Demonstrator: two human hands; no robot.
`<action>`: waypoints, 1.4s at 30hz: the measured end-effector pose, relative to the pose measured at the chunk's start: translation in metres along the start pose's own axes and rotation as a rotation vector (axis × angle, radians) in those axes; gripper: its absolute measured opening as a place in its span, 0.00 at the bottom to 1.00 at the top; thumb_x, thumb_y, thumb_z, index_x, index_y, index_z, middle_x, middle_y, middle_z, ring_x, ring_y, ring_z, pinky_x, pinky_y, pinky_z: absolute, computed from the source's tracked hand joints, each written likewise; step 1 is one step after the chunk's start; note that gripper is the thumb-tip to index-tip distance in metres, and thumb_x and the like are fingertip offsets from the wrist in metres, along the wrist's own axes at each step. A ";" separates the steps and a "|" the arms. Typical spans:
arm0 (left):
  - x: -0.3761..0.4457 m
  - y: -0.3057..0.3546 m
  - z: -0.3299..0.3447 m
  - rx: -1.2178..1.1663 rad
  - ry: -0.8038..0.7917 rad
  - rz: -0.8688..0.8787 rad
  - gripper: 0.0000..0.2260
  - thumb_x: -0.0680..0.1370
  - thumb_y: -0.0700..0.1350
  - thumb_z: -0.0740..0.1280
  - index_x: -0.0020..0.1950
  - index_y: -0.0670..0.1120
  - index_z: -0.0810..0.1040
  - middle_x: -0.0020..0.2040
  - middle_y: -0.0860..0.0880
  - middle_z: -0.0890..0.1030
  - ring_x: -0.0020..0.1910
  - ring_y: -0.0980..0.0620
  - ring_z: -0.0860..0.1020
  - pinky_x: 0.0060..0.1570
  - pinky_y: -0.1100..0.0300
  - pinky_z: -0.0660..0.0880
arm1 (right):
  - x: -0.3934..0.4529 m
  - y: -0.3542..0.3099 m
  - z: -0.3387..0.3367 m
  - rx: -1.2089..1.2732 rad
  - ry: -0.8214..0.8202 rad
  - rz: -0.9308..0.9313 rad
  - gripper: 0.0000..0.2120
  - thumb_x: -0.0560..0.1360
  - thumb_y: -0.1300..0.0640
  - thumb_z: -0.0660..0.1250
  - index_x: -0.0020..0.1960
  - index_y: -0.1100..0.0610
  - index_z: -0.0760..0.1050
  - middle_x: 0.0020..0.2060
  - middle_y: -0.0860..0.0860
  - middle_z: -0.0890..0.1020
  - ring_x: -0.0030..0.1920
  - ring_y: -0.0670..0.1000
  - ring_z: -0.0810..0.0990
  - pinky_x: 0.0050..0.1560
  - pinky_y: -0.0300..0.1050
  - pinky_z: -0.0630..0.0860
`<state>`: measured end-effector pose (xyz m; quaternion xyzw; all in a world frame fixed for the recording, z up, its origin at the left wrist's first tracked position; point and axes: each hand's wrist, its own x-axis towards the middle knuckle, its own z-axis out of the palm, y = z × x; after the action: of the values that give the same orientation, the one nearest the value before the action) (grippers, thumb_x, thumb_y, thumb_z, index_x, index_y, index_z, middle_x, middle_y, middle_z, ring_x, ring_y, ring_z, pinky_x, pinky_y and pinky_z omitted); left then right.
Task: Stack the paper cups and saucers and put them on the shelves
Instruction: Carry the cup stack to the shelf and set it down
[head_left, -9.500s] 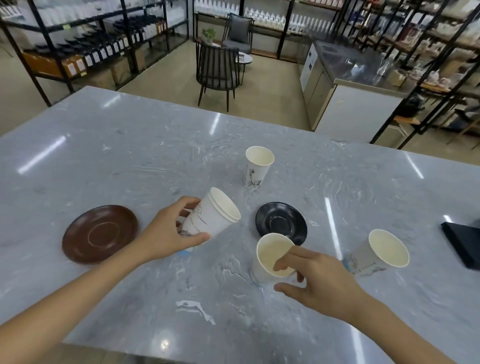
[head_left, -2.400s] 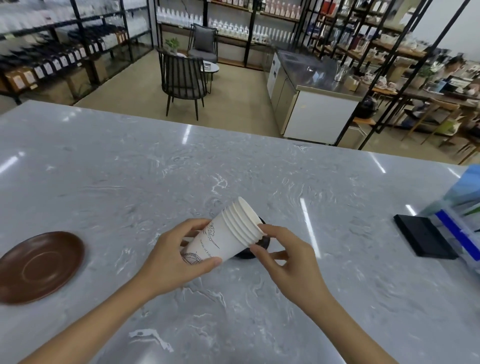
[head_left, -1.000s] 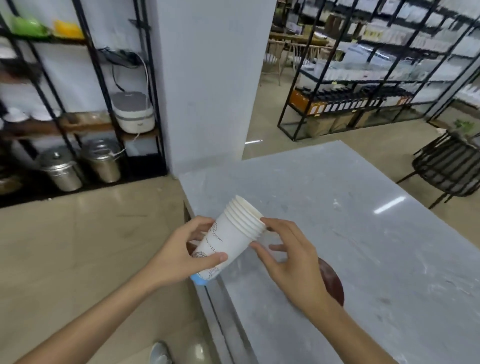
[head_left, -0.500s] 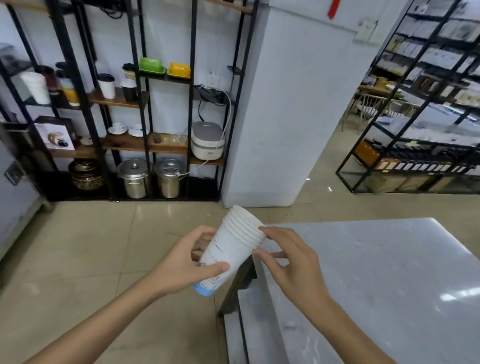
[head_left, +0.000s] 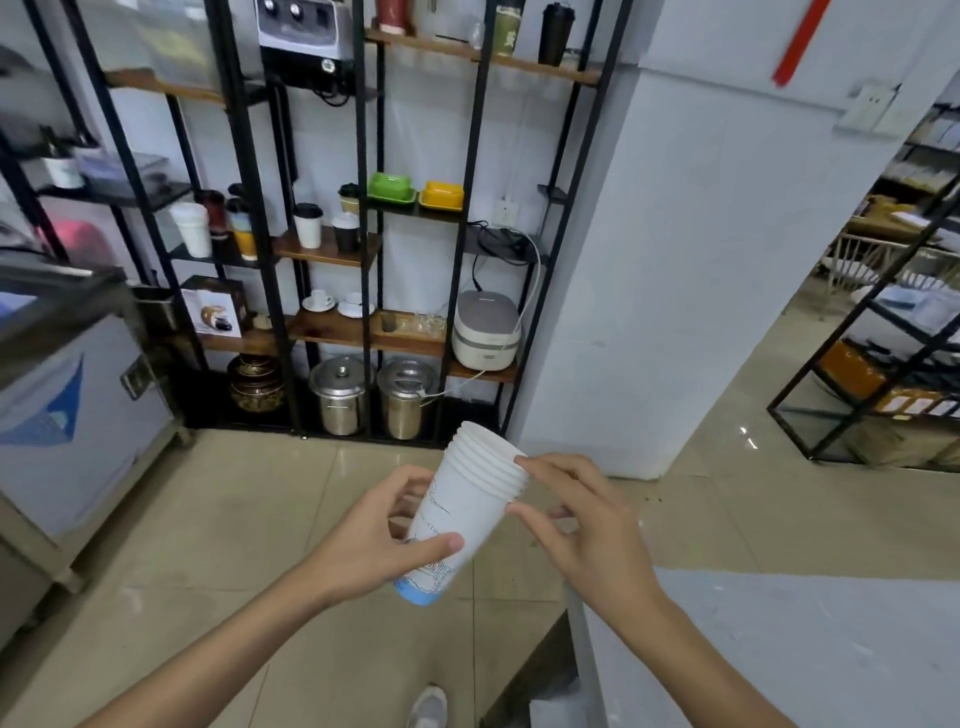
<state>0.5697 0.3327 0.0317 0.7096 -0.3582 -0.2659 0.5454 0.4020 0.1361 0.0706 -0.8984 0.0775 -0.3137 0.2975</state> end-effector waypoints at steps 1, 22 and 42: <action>0.014 0.001 -0.004 0.004 0.005 0.000 0.26 0.66 0.58 0.81 0.61 0.63 0.77 0.60 0.58 0.84 0.59 0.56 0.83 0.51 0.62 0.81 | 0.013 0.008 0.002 0.012 0.009 -0.004 0.20 0.76 0.54 0.76 0.67 0.48 0.79 0.59 0.43 0.79 0.58 0.44 0.80 0.48 0.39 0.82; 0.326 0.050 -0.061 0.235 0.040 0.129 0.25 0.67 0.62 0.80 0.59 0.61 0.76 0.58 0.62 0.84 0.57 0.61 0.83 0.52 0.54 0.84 | 0.302 0.165 -0.021 -0.457 0.130 -0.282 0.19 0.71 0.45 0.78 0.60 0.49 0.83 0.50 0.44 0.84 0.43 0.45 0.82 0.32 0.42 0.81; 0.666 0.140 -0.191 0.217 0.091 0.447 0.24 0.66 0.64 0.78 0.58 0.62 0.75 0.56 0.61 0.83 0.54 0.66 0.82 0.43 0.67 0.82 | 0.643 0.213 -0.047 -0.858 0.209 -0.411 0.20 0.71 0.44 0.78 0.59 0.51 0.83 0.49 0.47 0.86 0.45 0.51 0.86 0.31 0.40 0.78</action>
<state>1.0863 -0.1082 0.2263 0.6786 -0.5075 -0.0664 0.5268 0.8925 -0.2686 0.3087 -0.9003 0.0505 -0.3945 -0.1770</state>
